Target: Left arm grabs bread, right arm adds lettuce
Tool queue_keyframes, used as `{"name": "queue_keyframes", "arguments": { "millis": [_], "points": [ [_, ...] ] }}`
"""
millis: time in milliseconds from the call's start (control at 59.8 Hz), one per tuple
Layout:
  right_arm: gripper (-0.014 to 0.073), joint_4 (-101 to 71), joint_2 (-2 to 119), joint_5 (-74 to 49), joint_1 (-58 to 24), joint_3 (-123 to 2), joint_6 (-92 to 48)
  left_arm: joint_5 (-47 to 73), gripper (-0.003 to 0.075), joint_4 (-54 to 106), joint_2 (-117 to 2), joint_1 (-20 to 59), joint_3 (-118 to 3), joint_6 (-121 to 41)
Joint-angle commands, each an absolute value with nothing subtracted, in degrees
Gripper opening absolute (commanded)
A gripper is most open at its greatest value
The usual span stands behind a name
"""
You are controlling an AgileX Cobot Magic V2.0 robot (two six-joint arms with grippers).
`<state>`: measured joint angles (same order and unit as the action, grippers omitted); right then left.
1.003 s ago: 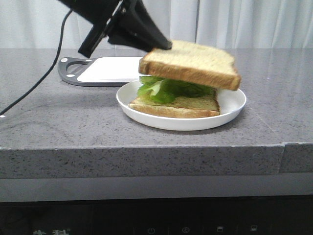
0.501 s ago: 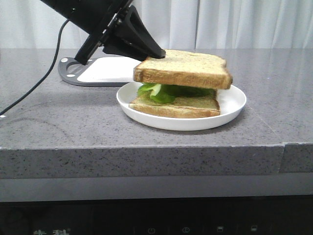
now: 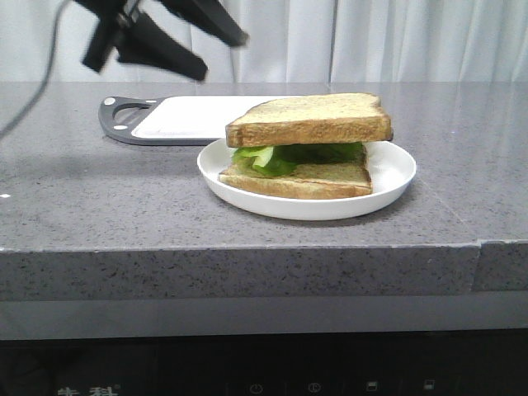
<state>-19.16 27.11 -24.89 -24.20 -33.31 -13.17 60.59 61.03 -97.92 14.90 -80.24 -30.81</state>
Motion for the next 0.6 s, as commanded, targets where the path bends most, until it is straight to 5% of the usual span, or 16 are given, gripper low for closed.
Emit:
{"name": "queue_keyframes", "arguments": {
  "millis": [0,84,334,585],
  "points": [
    [-0.0060,-19.54,27.22,-20.64,-23.92,-34.94,-13.73,61.75,0.0192,64.12,-91.78,13.49,-82.17,-31.89],
    [-0.0060,-19.54,27.22,-20.79,-23.92,-34.94,-13.73,60.74,-0.0024,62.95,-89.25,12.39,-82.17,-32.63],
    [-0.0060,-16.98,27.22,-18.43,-23.59,-34.94,-12.90,47.39,-0.0021,50.50,-77.27,11.96,-77.28,-32.65],
    [-0.0060,-16.66,24.21,-15.28,-15.98,-32.50,-12.75,28.31,-0.0020,39.16,-55.90,11.96,-58.32,-32.68]
  ]
}}
